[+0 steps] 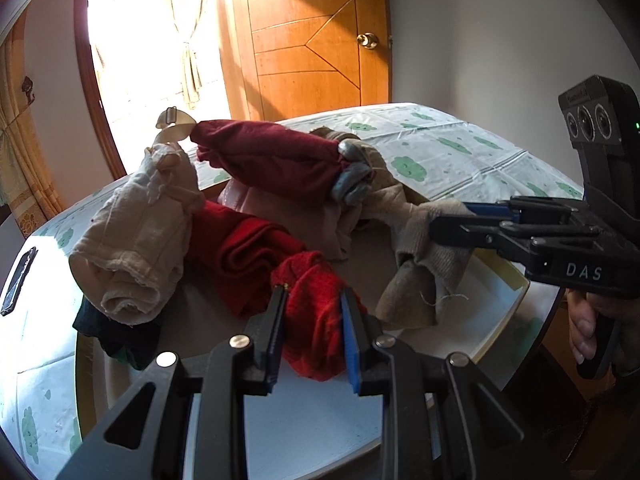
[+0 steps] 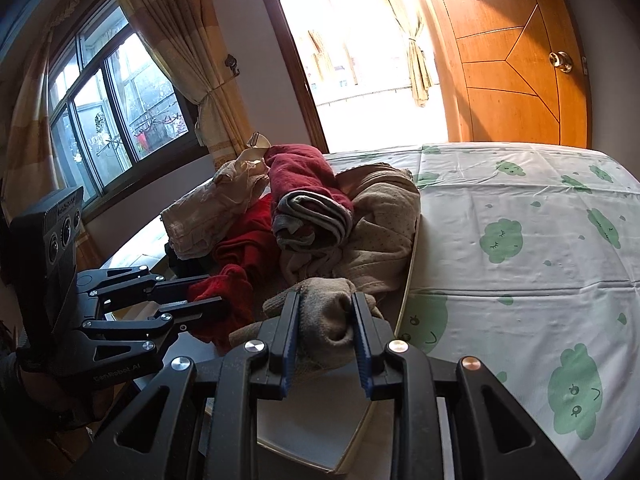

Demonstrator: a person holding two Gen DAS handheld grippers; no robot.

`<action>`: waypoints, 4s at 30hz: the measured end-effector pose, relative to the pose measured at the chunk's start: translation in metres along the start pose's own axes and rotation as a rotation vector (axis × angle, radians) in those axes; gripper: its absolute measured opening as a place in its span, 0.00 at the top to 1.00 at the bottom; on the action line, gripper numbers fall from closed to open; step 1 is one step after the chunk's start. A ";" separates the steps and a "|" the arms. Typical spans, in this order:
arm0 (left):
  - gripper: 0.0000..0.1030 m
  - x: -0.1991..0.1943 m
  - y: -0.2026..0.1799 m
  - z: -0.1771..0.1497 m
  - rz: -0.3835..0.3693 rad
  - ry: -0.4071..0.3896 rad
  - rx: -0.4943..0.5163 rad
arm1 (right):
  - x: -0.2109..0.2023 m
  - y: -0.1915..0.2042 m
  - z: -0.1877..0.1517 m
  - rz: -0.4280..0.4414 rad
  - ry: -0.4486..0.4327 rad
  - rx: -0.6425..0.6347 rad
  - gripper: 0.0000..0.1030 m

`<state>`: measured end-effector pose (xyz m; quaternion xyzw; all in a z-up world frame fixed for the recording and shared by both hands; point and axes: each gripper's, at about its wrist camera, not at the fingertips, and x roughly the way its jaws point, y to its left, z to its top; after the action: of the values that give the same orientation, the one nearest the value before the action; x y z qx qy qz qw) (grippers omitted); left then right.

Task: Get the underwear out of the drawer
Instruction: 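Lower both held items into the tray and open both grippers, then withdraw both grippers from the tray back into the drawer, then grasp the white sock with the right gripper while the left gripper reaches toward the dark red cloth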

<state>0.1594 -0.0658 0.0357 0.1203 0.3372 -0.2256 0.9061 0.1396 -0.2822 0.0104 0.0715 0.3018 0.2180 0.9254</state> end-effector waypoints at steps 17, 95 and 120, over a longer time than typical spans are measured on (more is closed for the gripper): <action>0.47 -0.005 -0.011 -0.002 0.013 -0.026 0.026 | -0.003 -0.001 -0.009 -0.002 0.007 0.020 0.51; 0.29 -0.074 -0.022 -0.147 -0.024 0.087 0.007 | -0.030 0.052 -0.148 0.047 0.318 -0.147 0.34; 0.14 -0.021 -0.042 -0.170 -0.161 0.418 0.086 | 0.056 0.074 -0.175 0.136 0.791 -0.210 0.34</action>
<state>0.0299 -0.0327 -0.0800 0.1757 0.5164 -0.2813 0.7895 0.0503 -0.1907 -0.1405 -0.0927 0.6047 0.3189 0.7239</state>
